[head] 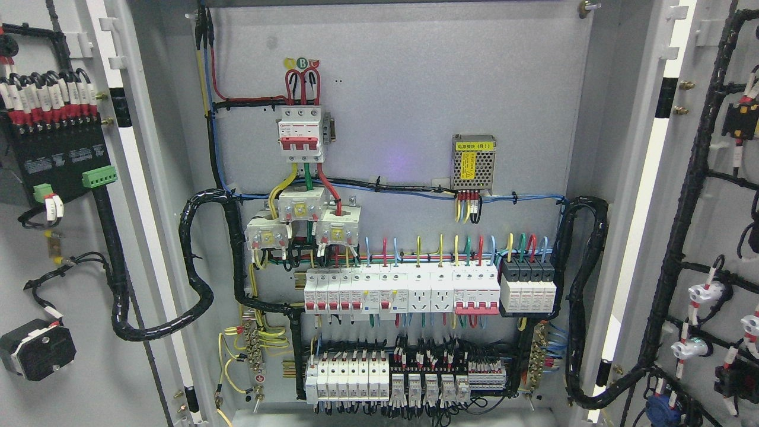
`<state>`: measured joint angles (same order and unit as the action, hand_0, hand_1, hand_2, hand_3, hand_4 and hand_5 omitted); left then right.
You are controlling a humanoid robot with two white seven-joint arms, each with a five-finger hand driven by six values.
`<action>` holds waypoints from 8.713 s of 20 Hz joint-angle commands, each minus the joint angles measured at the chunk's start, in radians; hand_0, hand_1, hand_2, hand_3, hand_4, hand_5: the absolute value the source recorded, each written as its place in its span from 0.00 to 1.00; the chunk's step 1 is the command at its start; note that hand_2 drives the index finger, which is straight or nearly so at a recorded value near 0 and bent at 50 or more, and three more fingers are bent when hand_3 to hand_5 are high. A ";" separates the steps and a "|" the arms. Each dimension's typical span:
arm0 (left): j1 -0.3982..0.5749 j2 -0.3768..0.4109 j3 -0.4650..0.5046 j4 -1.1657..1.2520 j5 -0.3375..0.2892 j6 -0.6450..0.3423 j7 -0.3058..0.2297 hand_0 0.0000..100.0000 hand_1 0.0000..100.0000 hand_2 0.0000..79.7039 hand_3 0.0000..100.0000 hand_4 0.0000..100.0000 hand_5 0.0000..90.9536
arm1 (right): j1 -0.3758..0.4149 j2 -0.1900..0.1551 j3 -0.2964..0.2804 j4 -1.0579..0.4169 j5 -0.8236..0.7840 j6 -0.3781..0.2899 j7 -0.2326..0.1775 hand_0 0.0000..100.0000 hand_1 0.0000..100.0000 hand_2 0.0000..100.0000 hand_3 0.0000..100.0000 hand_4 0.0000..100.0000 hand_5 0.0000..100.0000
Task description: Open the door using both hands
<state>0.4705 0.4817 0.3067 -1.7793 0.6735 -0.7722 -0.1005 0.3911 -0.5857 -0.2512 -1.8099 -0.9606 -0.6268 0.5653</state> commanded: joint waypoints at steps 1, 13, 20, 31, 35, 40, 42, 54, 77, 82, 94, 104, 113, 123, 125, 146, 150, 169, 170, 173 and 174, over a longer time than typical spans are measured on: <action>-0.010 0.006 0.040 0.052 0.003 -0.111 -0.001 0.00 0.00 0.00 0.00 0.04 0.00 | -0.009 -0.014 -0.007 0.006 -0.004 0.001 0.007 0.00 0.00 0.00 0.00 0.00 0.00; -0.108 0.009 0.042 0.136 0.001 0.099 -0.001 0.00 0.00 0.00 0.00 0.04 0.00 | -0.012 -0.054 0.000 0.015 -0.060 0.001 0.056 0.00 0.00 0.00 0.00 0.00 0.00; -0.151 0.011 0.046 0.192 0.000 0.117 -0.001 0.00 0.00 0.00 0.00 0.04 0.00 | -0.014 -0.065 0.003 0.061 -0.060 0.001 0.093 0.00 0.00 0.00 0.00 0.00 0.00; -0.308 0.017 0.061 0.319 -0.006 0.206 -0.001 0.00 0.00 0.00 0.00 0.04 0.00 | -0.046 -0.095 0.001 0.119 -0.089 0.001 0.127 0.00 0.00 0.00 0.00 0.00 0.00; -0.345 0.018 0.060 0.356 -0.009 0.218 -0.001 0.00 0.00 0.00 0.00 0.04 0.00 | -0.047 -0.094 0.003 0.112 -0.089 0.001 0.127 0.00 0.00 0.00 0.00 0.00 0.00; -0.389 0.046 0.060 0.408 -0.008 0.235 -0.001 0.00 0.00 0.00 0.00 0.04 0.00 | -0.049 -0.095 0.004 0.118 -0.090 0.002 0.128 0.00 0.00 0.00 0.00 0.00 0.00; -0.400 0.051 0.060 0.423 -0.008 0.235 -0.001 0.00 0.00 0.00 0.00 0.04 0.00 | -0.054 -0.097 0.004 0.124 -0.112 0.002 0.128 0.00 0.00 0.00 0.00 0.00 0.00; -0.421 0.052 0.057 0.460 -0.009 0.234 -0.001 0.00 0.00 0.00 0.00 0.04 0.00 | -0.055 -0.114 0.004 0.126 -0.135 0.004 0.130 0.00 0.00 0.00 0.00 0.00 0.00; -0.334 0.051 0.037 0.295 0.021 0.229 -0.001 0.00 0.00 0.00 0.00 0.04 0.00 | -0.051 -0.100 0.125 -0.028 -0.129 -0.001 0.128 0.00 0.00 0.00 0.00 0.00 0.00; -0.268 0.041 0.037 0.196 0.023 0.228 -0.001 0.00 0.00 0.00 0.00 0.04 0.00 | -0.054 -0.100 0.185 -0.034 -0.121 -0.001 0.127 0.00 0.00 0.00 0.00 0.00 0.00; -0.135 0.038 -0.024 0.012 0.038 0.222 0.001 0.00 0.00 0.00 0.00 0.04 0.00 | -0.051 -0.030 0.394 -0.026 0.015 -0.001 0.119 0.00 0.00 0.00 0.00 0.00 0.00; -0.006 0.020 -0.231 -0.063 -0.061 0.186 0.001 0.00 0.00 0.00 0.00 0.04 0.00 | 0.029 0.055 0.448 0.004 0.095 0.004 0.025 0.00 0.00 0.00 0.00 0.00 0.00; 0.120 -0.109 -0.423 0.001 -0.305 0.188 0.001 0.00 0.00 0.00 0.00 0.04 0.00 | 0.146 0.079 0.455 0.027 0.111 -0.002 0.024 0.00 0.00 0.00 0.00 0.00 0.00; 0.123 -0.187 -0.478 0.276 -0.382 0.188 -0.002 0.00 0.00 0.00 0.00 0.04 0.00 | 0.288 0.171 0.457 0.168 0.114 -0.008 0.025 0.00 0.00 0.00 0.00 0.00 0.00; 0.117 -0.204 -0.477 0.336 -0.410 0.188 -0.004 0.00 0.00 0.00 0.00 0.04 0.00 | 0.314 0.190 0.477 0.231 0.114 -0.045 0.027 0.00 0.00 0.00 0.00 0.00 0.00; -0.087 -0.281 -0.466 1.077 -0.433 0.157 -0.013 0.00 0.00 0.00 0.00 0.04 0.00 | 0.250 0.380 0.615 1.073 0.284 -0.137 0.019 0.00 0.00 0.00 0.00 0.00 0.00; -0.121 -0.302 -0.468 1.208 -0.457 0.157 -0.013 0.00 0.00 0.00 0.00 0.04 0.00 | 0.148 0.446 0.607 1.302 0.290 -0.134 0.018 0.00 0.00 0.00 0.00 0.00 0.00; -0.176 -0.434 -0.276 1.600 -0.664 0.293 -0.011 0.00 0.00 0.00 0.00 0.04 0.00 | -0.129 0.523 0.566 1.686 0.505 0.191 -0.319 0.00 0.00 0.00 0.00 0.00 0.00; -0.178 -0.437 -0.262 1.607 -0.666 0.324 -0.011 0.00 0.00 0.00 0.00 0.04 0.00 | -0.136 0.523 0.564 1.686 0.532 0.206 -0.346 0.00 0.00 0.00 0.00 0.00 0.00; -0.207 -0.460 -0.244 1.640 -0.666 0.375 -0.011 0.00 0.00 0.00 0.00 0.04 0.00 | -0.159 0.526 0.564 1.686 0.557 0.286 -0.387 0.00 0.00 0.00 0.00 0.00 0.00; -0.216 -0.463 -0.230 1.655 -0.666 0.393 -0.011 0.00 0.00 0.00 0.00 0.04 0.00 | -0.162 0.527 0.566 1.686 0.557 0.323 -0.393 0.00 0.00 0.00 0.00 0.00 0.00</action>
<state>0.2892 0.0806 -0.0236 -0.3096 0.0145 -0.4318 -0.1112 0.2710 -0.0895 0.3204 -0.2428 -0.4888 -0.3808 0.2088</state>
